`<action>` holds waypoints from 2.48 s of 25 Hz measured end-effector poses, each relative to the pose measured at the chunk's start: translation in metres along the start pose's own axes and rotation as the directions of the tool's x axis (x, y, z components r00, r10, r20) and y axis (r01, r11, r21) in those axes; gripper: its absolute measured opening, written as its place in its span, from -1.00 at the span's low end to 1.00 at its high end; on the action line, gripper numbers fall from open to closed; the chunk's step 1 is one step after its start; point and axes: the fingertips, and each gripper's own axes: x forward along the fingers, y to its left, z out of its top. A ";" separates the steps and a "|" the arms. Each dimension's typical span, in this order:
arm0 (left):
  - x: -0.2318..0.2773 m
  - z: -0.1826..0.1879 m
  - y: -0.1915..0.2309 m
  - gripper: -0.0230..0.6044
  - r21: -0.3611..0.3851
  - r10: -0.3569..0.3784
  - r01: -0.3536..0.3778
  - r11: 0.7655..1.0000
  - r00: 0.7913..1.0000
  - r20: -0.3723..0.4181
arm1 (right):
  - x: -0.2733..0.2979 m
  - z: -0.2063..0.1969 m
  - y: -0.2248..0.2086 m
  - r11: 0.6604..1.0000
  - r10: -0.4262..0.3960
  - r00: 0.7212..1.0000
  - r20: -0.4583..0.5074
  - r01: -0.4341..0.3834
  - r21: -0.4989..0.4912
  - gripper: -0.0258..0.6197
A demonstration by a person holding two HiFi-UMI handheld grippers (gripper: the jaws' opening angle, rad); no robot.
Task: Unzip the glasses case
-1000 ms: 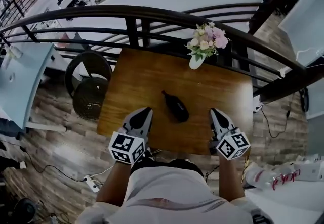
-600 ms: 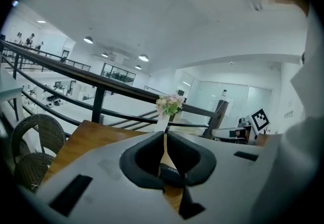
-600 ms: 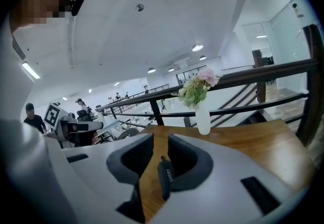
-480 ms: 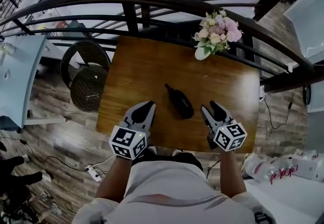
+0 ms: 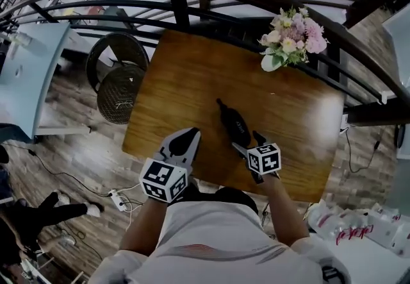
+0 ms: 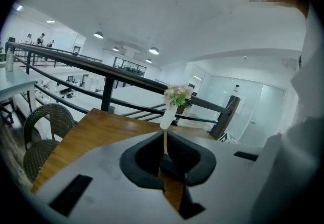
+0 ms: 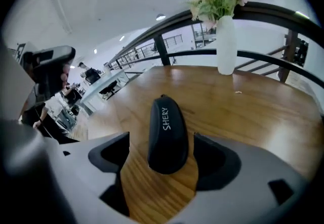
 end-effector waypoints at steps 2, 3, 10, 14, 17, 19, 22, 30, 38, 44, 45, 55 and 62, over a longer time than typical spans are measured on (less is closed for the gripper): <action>-0.003 -0.003 -0.001 -0.83 -0.002 0.009 -0.009 1.000 1.000 -0.005 | 0.013 -0.010 -0.004 1.000 -0.026 0.999 -0.039 0.026 -0.015 0.46; -0.005 -0.005 -0.001 -0.83 -0.002 0.013 -0.013 1.000 1.000 -0.007 | 0.017 -0.015 -0.006 0.999 -0.040 0.998 -0.053 0.039 -0.019 0.47; -0.018 -0.011 -0.004 -0.83 -0.008 0.029 -0.029 1.000 0.999 -0.020 | 0.028 -0.029 -0.012 0.994 -0.100 0.991 -0.086 0.096 -0.041 0.31; -0.018 -0.011 -0.004 -0.83 -0.001 0.014 -0.014 1.000 1.000 -0.027 | 0.026 -0.024 -0.011 0.994 -0.105 0.993 -0.049 0.103 -0.029 0.21; -0.021 -0.009 -0.002 -0.83 -0.001 0.002 -0.002 1.000 1.000 -0.024 | 0.018 -0.016 -0.005 0.995 -0.097 0.995 0.010 0.098 -0.021 0.18; -0.021 -0.007 -0.003 -0.83 0.000 -0.006 0.006 1.000 1.000 -0.020 | 0.010 -0.011 -0.003 0.995 -0.097 0.994 0.051 0.097 -0.016 0.16; -0.022 -0.006 -0.009 -0.83 0.005 -0.021 0.021 1.000 1.000 -0.016 | -0.010 -0.002 -0.001 0.995 -0.100 0.987 0.123 0.100 0.007 0.15; -0.014 0.039 -0.045 -0.83 0.085 -0.114 0.109 0.990 0.992 0.055 | -0.140 0.078 0.016 0.998 -0.064 0.855 0.514 0.069 0.010 0.16; -0.004 0.095 -0.093 -0.83 0.161 -0.238 0.217 0.963 0.962 0.132 | -0.267 0.137 0.050 0.983 -0.009 0.681 0.732 0.142 -0.120 0.16; -0.009 0.116 -0.132 -0.81 0.135 -0.429 0.409 0.903 0.876 0.218 | -0.297 0.145 0.046 0.976 -0.039 0.646 0.762 0.188 -0.109 0.16; -0.012 0.123 -0.140 -0.65 0.099 -0.485 0.476 0.874 0.839 0.247 | -0.300 0.147 0.046 0.975 -0.035 0.644 0.764 0.189 -0.115 0.16; 0.004 0.147 -0.200 0.21 -0.087 -0.698 0.740 0.667 0.662 0.274 | -0.301 0.158 0.094 0.922 0.105 0.674 0.731 0.210 -0.325 0.16; 0.016 0.139 -0.215 0.26 -0.108 -0.731 0.763 0.637 0.643 0.230 | -0.282 0.149 0.117 0.865 0.194 0.724 0.662 0.191 -0.464 0.16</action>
